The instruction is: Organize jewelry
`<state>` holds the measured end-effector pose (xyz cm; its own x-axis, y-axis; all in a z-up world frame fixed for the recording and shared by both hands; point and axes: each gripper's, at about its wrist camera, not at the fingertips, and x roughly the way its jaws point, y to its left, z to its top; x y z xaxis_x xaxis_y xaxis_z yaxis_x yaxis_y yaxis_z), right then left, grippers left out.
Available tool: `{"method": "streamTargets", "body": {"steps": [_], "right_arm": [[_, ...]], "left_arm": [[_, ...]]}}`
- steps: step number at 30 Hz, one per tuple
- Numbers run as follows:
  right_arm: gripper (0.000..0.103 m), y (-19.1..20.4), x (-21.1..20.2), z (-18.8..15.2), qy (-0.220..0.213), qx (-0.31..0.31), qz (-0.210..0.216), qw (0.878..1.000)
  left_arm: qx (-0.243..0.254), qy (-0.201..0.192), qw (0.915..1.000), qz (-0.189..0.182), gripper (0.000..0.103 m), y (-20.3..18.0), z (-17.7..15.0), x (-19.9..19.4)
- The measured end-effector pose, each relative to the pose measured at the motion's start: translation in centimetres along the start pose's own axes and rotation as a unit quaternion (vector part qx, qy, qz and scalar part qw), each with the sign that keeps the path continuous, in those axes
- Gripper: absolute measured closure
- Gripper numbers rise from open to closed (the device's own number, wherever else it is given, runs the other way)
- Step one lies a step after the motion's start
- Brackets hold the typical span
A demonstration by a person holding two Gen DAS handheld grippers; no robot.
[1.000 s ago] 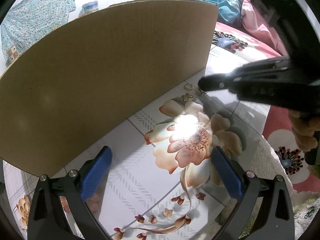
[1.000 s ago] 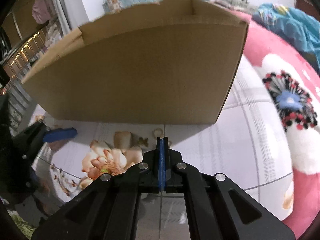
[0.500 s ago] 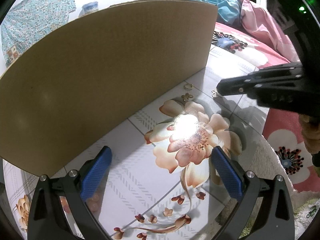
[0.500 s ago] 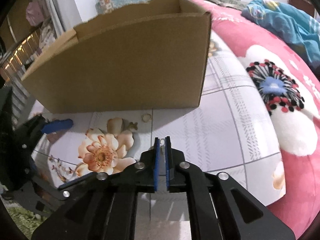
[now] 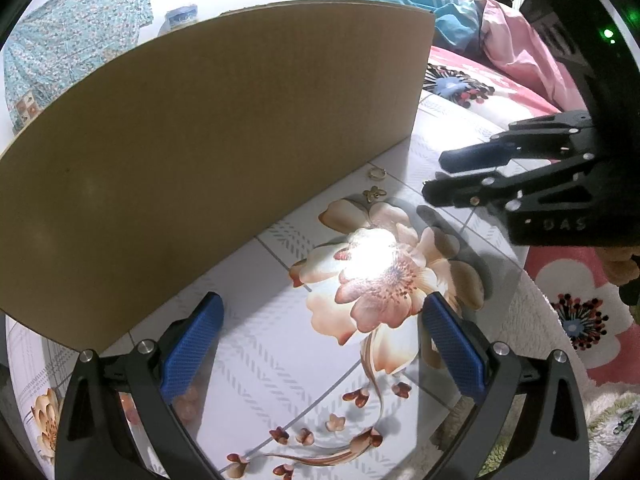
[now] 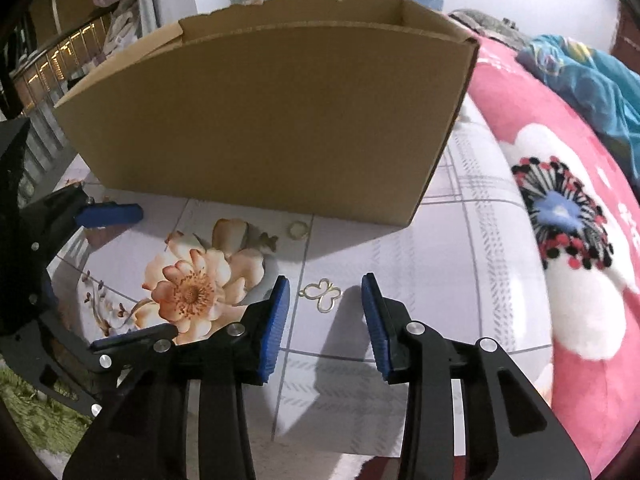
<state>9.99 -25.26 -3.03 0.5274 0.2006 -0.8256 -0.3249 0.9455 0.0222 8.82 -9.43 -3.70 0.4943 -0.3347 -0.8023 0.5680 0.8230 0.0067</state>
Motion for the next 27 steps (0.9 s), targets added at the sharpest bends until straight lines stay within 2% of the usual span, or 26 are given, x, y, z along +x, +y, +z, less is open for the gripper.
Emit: {"method": "streamTargets", "body": {"steps": [5,10,20,23,27], "right_arm": [[0.072,0.2,0.1,-0.3,-0.009,0.028,-0.019,0.999],[0.084,1.0,0.2,-0.5,-0.010,0.030,-0.025,0.999],[0.086,1.0,0.0,0.0,-0.012,0.046,-0.019,0.999],[0.100,0.7,0.2,0.2,-0.010,0.050,-0.011,0.999],[0.099,0.4,0.1,0.1,-0.008,0.052,-0.012,0.999]], "left_arm": [[0.002,-0.001,1.0000,-0.001,0.005,0.0,0.0,0.0],[0.003,-0.002,1.0000,-0.002,0.005,0.0,-0.1,0.0],[0.003,-0.002,1.0000,-0.002,0.005,0.0,-0.1,0.0],[0.003,-0.003,1.0000,-0.002,0.005,0.0,-0.1,0.0],[0.003,-0.003,1.0000,-0.002,0.005,0.0,-0.1,0.0]]}}
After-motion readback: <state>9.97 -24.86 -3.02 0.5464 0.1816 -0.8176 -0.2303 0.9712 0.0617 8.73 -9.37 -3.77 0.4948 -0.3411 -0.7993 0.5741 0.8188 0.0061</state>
